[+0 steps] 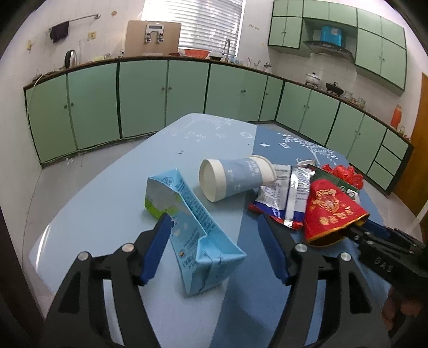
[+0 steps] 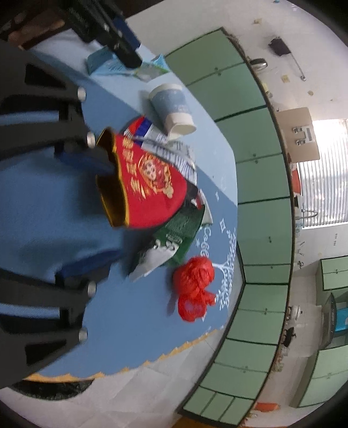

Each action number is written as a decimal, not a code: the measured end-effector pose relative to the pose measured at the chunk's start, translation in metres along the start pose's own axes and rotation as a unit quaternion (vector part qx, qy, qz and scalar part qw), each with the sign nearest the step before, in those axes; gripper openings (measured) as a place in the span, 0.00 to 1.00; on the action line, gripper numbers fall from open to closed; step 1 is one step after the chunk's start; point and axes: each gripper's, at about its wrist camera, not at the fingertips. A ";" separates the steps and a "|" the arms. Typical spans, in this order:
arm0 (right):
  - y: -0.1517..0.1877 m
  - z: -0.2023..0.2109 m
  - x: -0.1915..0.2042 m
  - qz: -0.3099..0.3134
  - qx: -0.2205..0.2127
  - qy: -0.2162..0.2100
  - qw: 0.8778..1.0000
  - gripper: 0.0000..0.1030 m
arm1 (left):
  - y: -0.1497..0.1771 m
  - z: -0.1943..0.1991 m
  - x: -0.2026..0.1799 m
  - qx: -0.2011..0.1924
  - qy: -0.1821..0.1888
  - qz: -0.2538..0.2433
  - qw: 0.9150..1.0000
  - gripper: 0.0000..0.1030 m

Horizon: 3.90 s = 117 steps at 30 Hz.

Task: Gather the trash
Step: 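Grasp the blue milk carton with the left tool while the right tool grasps the red pouch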

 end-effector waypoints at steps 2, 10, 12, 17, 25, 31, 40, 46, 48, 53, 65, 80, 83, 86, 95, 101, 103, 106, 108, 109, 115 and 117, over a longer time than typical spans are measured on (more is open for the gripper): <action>0.000 -0.001 0.000 -0.003 -0.002 -0.015 1.000 0.23 | -0.002 -0.004 0.003 0.003 -0.002 0.008 1.000 0.61; -0.003 0.014 0.007 0.007 -0.039 -0.042 0.998 0.05 | 0.000 -0.002 0.013 0.009 0.016 0.031 0.999 0.23; -0.003 0.018 0.009 0.012 -0.043 -0.042 0.998 0.03 | 0.001 0.001 0.015 0.009 0.021 0.036 0.999 0.21; 0.001 0.031 0.005 0.011 -0.049 -0.042 0.998 0.03 | 0.000 0.012 0.017 0.001 0.032 0.036 0.999 0.03; 0.009 0.052 -0.011 -0.002 -0.061 -0.037 0.997 0.03 | 0.002 0.024 0.004 -0.010 0.045 0.012 0.999 0.01; 0.011 0.063 -0.015 -0.007 -0.070 -0.031 0.997 0.03 | 0.002 0.034 -0.004 -0.020 0.064 0.001 0.998 0.00; 0.017 0.067 -0.025 -0.020 -0.066 -0.025 0.997 0.03 | 0.015 0.029 -0.017 0.018 0.066 -0.021 0.997 0.09; 0.020 0.064 -0.026 -0.025 -0.064 -0.033 0.997 0.03 | 0.017 0.040 -0.006 -0.009 0.024 -0.031 0.999 0.56; 0.020 0.063 -0.026 -0.025 -0.063 -0.033 0.997 0.03 | 0.017 0.038 -0.001 -0.003 0.017 -0.024 1.000 0.61; 0.021 0.062 -0.025 -0.023 -0.061 -0.032 0.997 0.03 | 0.026 0.031 -0.003 0.015 0.017 -0.018 1.000 0.69; 0.022 0.062 -0.027 -0.025 -0.059 -0.031 0.998 0.03 | 0.037 0.010 -0.009 0.024 -0.012 -0.016 1.000 0.56; 0.025 0.071 -0.036 -0.030 -0.062 -0.024 0.997 0.03 | 0.018 0.036 -0.016 -0.010 0.040 -0.008 0.999 0.45; 0.028 0.077 -0.043 -0.035 -0.065 -0.017 0.997 0.03 | 0.016 0.041 -0.027 -0.015 0.058 -0.014 0.998 0.45; 0.031 0.081 -0.049 -0.041 -0.066 -0.013 0.997 0.03 | 0.021 0.041 -0.038 -0.013 0.066 -0.030 0.997 0.45; 0.037 0.078 -0.054 -0.055 -0.061 -0.016 0.997 0.03 | 0.045 0.009 -0.046 0.062 0.045 -0.070 0.995 0.46; 0.037 0.077 -0.054 -0.056 -0.058 -0.016 0.997 0.03 | 0.052 0.001 -0.053 0.070 0.041 -0.088 0.993 0.65; 0.038 0.076 -0.055 -0.057 -0.056 -0.016 0.997 0.03 | 0.054 -0.003 -0.055 0.072 0.037 -0.093 0.992 0.66; 0.038 0.075 -0.054 -0.057 -0.055 -0.016 0.997 0.03 | 0.055 -0.010 -0.052 0.078 0.035 -0.085 0.993 0.45; 0.038 0.074 -0.054 -0.057 -0.054 -0.015 0.997 0.03 | 0.054 -0.012 -0.049 0.080 0.036 -0.075 0.993 0.43; 0.038 0.074 -0.054 -0.057 -0.053 -0.015 0.997 0.03 | 0.054 -0.012 -0.049 0.079 0.038 -0.073 0.993 0.43; 0.036 0.078 -0.054 -0.056 -0.058 -0.015 0.997 0.03 | 0.051 -0.002 -0.047 0.064 0.050 -0.062 0.995 0.42; 0.034 0.080 -0.053 -0.052 -0.061 -0.014 0.997 0.03 | 0.047 0.009 -0.048 0.048 0.057 -0.059 0.995 0.42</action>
Point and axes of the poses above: each gripper's, at about its wrist camera, not at the fingertips, and z roughly against the way its jaws point, x to its left, y to its underside, and after that the axes turned 10 degrees about z, right-handed
